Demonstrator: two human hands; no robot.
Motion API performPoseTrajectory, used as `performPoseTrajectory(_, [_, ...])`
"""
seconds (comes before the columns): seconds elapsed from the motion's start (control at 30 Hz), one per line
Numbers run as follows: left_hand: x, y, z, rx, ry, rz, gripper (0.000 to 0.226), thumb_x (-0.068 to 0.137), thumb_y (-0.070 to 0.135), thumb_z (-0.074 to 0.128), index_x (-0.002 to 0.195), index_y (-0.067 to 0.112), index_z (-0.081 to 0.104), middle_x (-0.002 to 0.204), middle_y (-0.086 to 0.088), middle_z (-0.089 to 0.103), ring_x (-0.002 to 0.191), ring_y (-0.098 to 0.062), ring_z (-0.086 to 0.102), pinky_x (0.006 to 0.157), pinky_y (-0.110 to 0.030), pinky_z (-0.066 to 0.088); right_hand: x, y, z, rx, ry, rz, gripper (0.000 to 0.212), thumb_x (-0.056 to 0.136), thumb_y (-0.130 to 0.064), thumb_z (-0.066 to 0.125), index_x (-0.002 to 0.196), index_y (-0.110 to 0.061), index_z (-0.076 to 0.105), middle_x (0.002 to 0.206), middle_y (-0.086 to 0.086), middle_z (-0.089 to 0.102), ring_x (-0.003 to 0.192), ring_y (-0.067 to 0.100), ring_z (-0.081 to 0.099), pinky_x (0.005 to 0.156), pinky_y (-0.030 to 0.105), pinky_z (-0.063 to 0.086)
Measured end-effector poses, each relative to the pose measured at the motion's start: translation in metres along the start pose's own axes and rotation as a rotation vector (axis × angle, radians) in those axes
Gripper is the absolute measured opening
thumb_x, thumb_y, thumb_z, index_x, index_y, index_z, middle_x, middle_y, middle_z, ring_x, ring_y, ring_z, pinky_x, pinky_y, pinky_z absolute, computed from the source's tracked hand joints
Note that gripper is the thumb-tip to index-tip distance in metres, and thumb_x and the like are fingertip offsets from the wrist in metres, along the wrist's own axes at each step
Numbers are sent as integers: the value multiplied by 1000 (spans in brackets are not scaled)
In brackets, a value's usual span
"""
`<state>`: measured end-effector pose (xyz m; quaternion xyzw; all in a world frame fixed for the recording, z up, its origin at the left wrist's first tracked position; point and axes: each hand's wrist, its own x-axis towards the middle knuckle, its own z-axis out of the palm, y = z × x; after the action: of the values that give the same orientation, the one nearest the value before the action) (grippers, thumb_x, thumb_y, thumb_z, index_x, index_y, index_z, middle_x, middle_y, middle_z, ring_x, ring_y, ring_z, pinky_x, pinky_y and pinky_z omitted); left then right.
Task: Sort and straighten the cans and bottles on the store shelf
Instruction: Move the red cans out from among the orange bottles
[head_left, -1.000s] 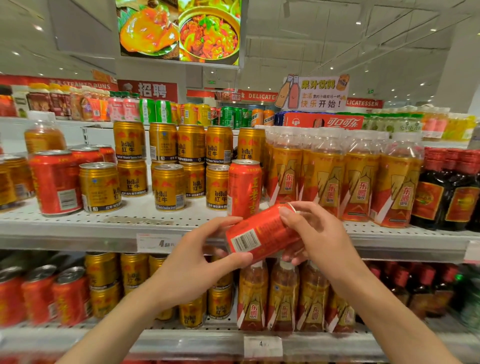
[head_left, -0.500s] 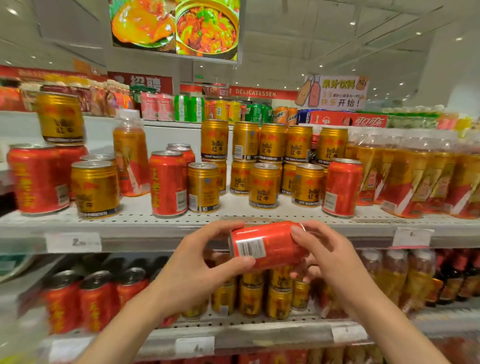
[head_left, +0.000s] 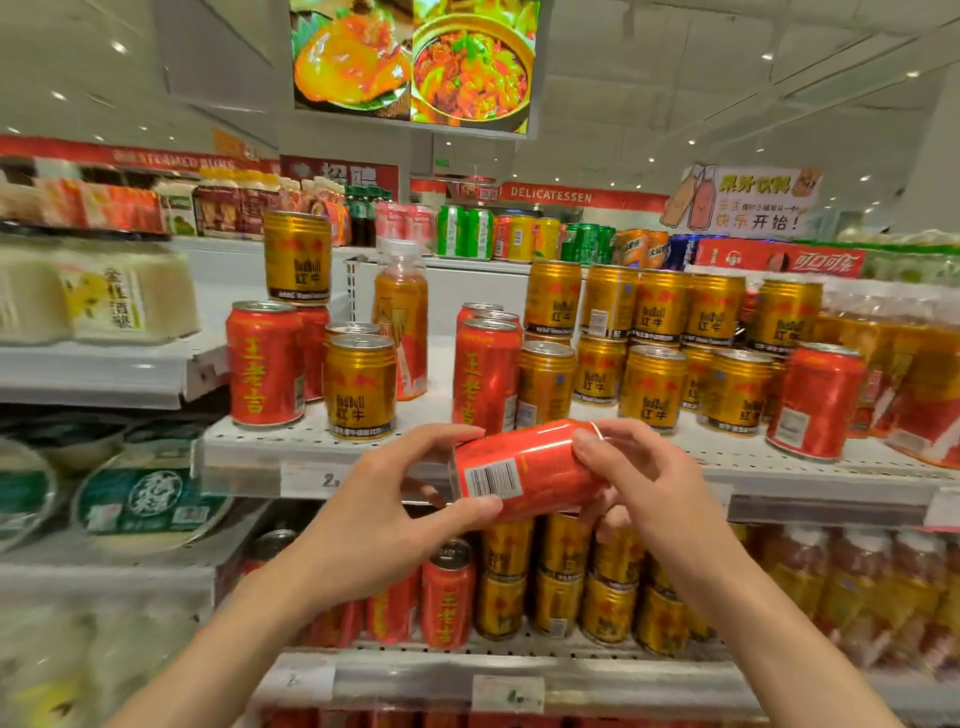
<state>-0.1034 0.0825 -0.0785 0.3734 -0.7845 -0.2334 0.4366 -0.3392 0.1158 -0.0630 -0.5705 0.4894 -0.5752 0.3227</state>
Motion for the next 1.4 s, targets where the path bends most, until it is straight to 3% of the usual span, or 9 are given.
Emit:
performPoseTrajectory(0.17, [6,5,-11,61,16,14,48,80,44,77,123,45,55,115,24,64,104,5,63,79,-9,50,18,-6,8,-38,-14,-80,40,78,-50,70,110,-26,67,98,-2,72,59,12,67,49,27,55])
performPoseTrajectory(0.43, [22,-6,-34,222,41,150,55,79,50,77,129,39,54,118,26,63,115,3,59,88,-20,52,44,-31,22,-166,-46,-234,36,83,-44,74,114,-28,66,105,-5,73,53,5,65,48,25,54])
performPoseTrajectory(0.53, [30,-13,-50,352,77,217,64,78,64,71,133,37,52,122,25,61,116,3,57,93,-22,51,53,-44,31,-224,-56,-290,42,76,-55,72,112,-34,66,107,-10,71,69,5,70,50,21,53])
performPoseTrajectory(0.63, [37,-17,-68,451,88,273,67,77,71,66,132,35,55,120,23,60,114,2,56,93,-26,51,63,-55,45,-319,-72,-354,49,67,-68,67,110,-45,62,109,-20,65,93,7,69,64,25,60])
performPoseTrajectory(0.77, [44,-25,-93,595,108,354,52,88,62,55,128,29,60,122,18,61,117,0,51,99,-27,47,74,-65,60,-429,-99,-439,49,69,-65,65,113,-45,58,108,-28,58,90,-11,62,61,11,54])
performPoseTrajectory(0.93, [59,-41,-112,865,86,361,54,91,62,46,136,33,54,131,13,59,125,-10,49,108,-36,39,87,-72,71,-675,-132,-566,62,77,-64,64,129,-33,59,119,-20,60,105,6,62,85,30,60])
performPoseTrajectory(1.07, [63,-49,-120,864,41,342,56,88,68,45,132,35,54,129,16,61,122,-6,51,109,-30,30,94,-75,85,-816,-167,-663,64,78,-67,57,130,-31,57,115,-18,63,101,7,64,83,34,61])
performPoseTrajectory(1.2, [61,-52,-131,888,44,388,50,88,65,52,126,33,56,124,16,63,120,-8,54,110,-35,35,103,-76,94,-977,-182,-709,66,80,-68,53,132,-28,56,124,-8,68,104,8,63,85,33,60])
performPoseTrajectory(1.4, [60,-58,-138,865,48,391,48,88,64,52,123,32,57,121,16,63,119,-10,54,110,-39,37,121,-71,102,-1165,-235,-668,62,85,-68,50,137,-35,54,127,-14,64,113,9,45,97,30,34])
